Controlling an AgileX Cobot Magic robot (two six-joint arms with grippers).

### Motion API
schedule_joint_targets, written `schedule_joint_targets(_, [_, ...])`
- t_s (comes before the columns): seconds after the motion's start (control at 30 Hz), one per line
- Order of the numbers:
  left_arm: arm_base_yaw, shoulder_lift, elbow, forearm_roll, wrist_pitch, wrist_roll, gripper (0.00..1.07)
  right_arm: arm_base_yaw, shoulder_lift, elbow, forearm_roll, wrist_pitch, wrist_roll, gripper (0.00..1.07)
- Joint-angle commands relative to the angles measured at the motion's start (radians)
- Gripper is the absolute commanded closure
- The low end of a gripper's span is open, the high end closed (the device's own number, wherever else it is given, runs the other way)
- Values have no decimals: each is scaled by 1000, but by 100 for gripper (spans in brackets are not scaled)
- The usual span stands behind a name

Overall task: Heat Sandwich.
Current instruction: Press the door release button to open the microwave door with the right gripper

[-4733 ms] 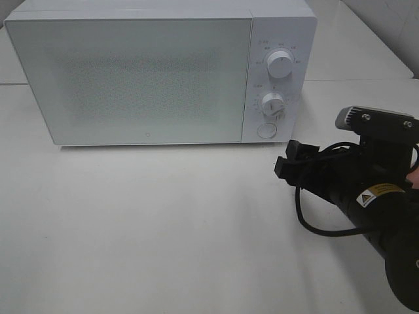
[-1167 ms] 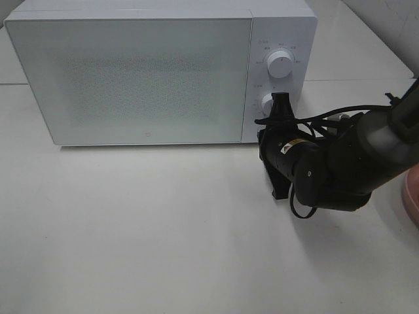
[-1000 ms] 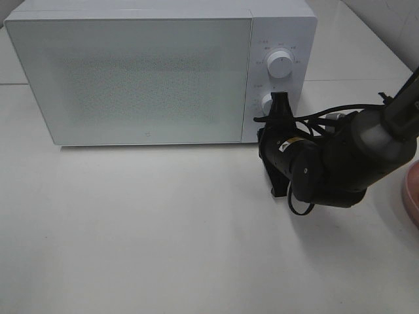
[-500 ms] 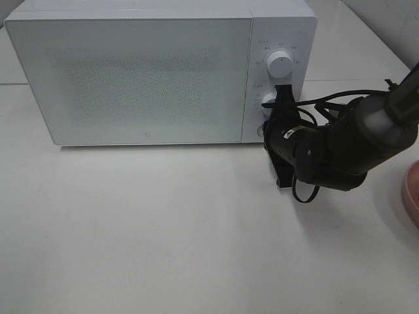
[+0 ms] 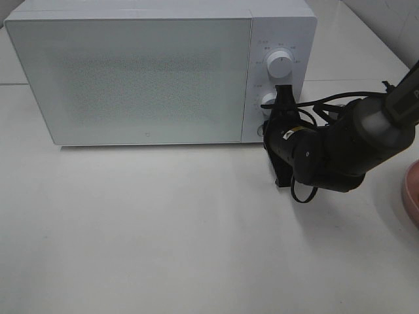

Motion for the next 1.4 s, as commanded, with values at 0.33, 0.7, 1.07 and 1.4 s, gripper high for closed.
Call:
schedule_joint_targets(0.33, [0, -19, 0, -4, -10, -6, 9, -10, 58, -130, 3, -296, -27, 107])
schedule_joint_targets(0.7, [0, -19, 0, -4, -10, -6, 9, -10, 58, -144, -5, -277, -46, 107])
schedule_joint_targets(1.07, [0, -19, 0, -4, -10, -6, 9, -7, 55, -139, -5, -235, -46, 107])
schedule_joint_targets(1.4, [0, -19, 0, -4, -10, -6, 9, 21, 43, -139, -6, -118, -39, 107])
